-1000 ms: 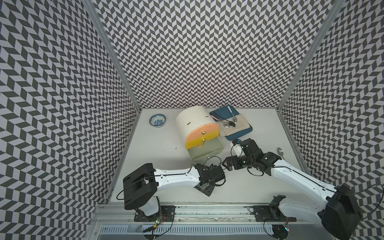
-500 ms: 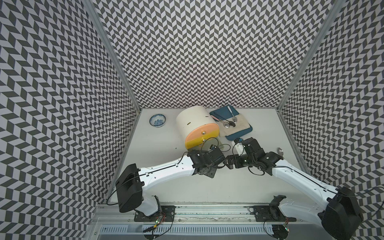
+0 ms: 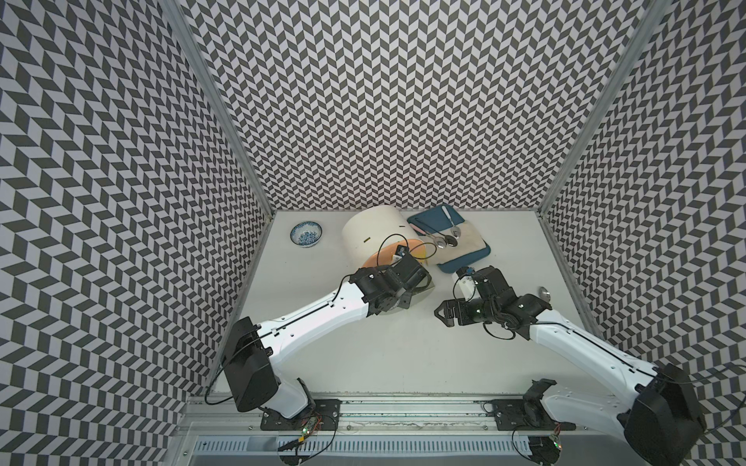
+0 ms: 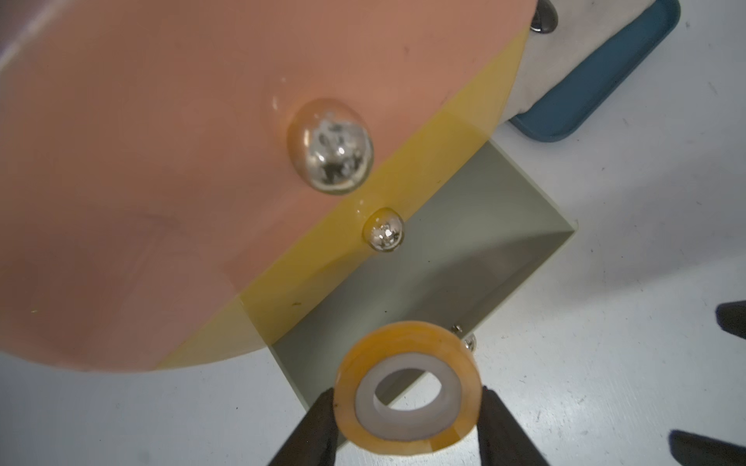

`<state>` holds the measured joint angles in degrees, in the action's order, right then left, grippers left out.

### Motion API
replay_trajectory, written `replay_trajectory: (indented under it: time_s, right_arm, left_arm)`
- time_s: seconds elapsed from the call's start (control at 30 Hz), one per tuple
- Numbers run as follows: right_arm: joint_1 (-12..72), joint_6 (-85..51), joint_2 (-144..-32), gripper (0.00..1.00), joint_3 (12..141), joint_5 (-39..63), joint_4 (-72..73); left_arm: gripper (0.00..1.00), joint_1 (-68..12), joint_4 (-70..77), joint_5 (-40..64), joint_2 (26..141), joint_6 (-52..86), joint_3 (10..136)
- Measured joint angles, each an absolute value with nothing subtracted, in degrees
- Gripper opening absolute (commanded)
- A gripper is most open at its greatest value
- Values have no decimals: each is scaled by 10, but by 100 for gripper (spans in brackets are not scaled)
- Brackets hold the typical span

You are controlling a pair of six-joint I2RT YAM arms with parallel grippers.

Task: Place the transparent tape into the drawer according to color
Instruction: Place the tape in the drawer.

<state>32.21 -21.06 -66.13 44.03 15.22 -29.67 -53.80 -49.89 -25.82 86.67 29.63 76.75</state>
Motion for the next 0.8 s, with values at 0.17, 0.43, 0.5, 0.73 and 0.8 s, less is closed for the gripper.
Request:
replay_trajectory:
  time_s: [0.17, 0.43, 0.5, 0.73, 0.8]
  right_arm:
    - [319, -211, -655, 100, 440, 153, -296]
    - [319, -211, -655, 100, 440, 153, -296]
    - [319, -211, -655, 100, 440, 154, -296]
    - [319, -212, -655, 100, 433, 167, -286]
    - [319, -212, -655, 100, 426, 176, -278]
  left_arm:
    - [41, -534, -470, -286, 867, 293, 737]
    - [71, -526, -442, -313, 868, 294, 688]
    - [76, -524, -436, -317, 869, 293, 684]
    - [82, -523, -427, -319, 868, 294, 683]
    - [85, -523, -426, -315, 862, 294, 683]
